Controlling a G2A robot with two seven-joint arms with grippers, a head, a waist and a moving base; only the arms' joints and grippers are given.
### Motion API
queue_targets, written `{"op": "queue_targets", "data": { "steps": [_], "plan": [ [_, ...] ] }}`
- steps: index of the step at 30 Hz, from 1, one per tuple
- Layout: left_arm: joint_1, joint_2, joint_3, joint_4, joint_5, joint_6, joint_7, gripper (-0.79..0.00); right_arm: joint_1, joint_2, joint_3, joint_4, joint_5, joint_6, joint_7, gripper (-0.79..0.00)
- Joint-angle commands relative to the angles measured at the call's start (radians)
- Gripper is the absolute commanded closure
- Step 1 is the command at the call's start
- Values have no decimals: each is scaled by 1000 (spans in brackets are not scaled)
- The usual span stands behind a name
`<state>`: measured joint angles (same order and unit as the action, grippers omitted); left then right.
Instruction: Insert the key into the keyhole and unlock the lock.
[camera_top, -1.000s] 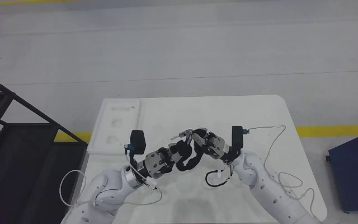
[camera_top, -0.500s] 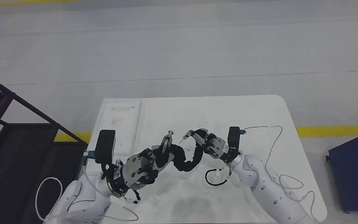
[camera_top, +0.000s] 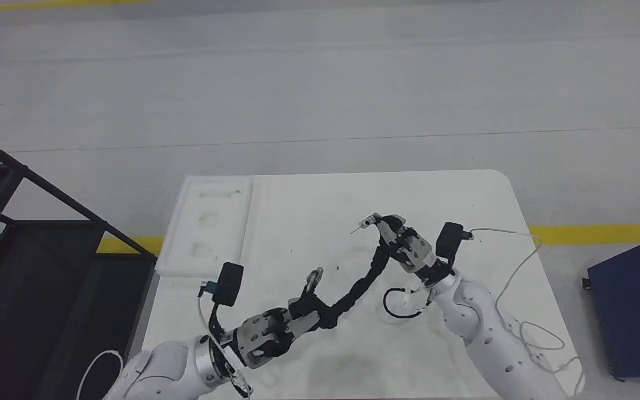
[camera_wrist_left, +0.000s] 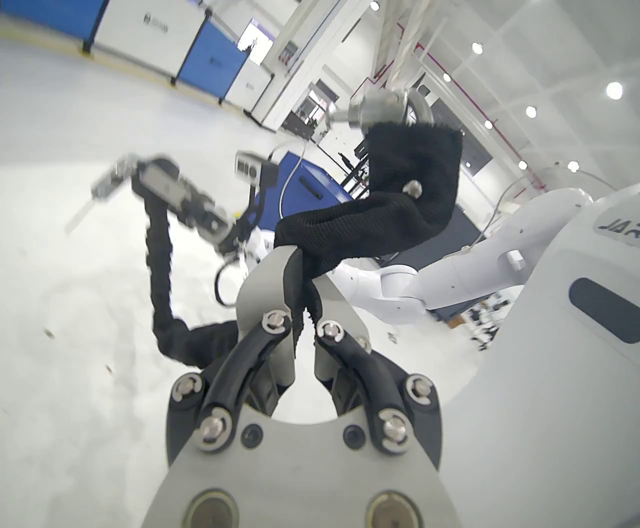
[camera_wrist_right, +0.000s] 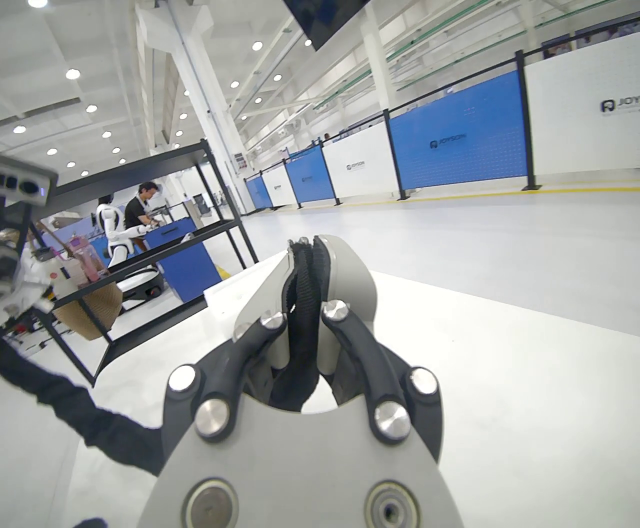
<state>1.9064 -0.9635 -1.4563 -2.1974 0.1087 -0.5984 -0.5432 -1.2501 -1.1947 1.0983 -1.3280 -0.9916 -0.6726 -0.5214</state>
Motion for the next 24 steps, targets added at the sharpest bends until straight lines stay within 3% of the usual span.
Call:
{"op": "queue_targets", "data": {
  "steps": [1,6,9,13,21,22,23,24],
  "plan": [
    [-3,2,12,24,0,17,-44,0,-18,3,22,-14,3,15,-11,0],
    [-24,-1,74,102,30,64,-71,0,-66,12,73,-66,-17,31,-36,0],
    [-59,-5,140,178,-15,151,-119,0,-91,18,99,-91,-38,34,-38,0],
    [-178,-18,224,273,75,214,-125,0,-109,18,111,-97,-44,47,-33,0],
    [-407,-61,389,477,294,274,6,0,-112,7,87,-110,-8,59,-28,0],
    [-433,-67,399,496,325,307,30,-354,-109,5,83,-112,-6,58,-25,0],
    [-455,-72,413,502,366,339,53,-785,-107,4,79,-113,-2,57,-23,0],
    [-473,-77,426,497,384,346,70,-785,-103,3,76,-114,-2,57,-20,0]
  ]
}}
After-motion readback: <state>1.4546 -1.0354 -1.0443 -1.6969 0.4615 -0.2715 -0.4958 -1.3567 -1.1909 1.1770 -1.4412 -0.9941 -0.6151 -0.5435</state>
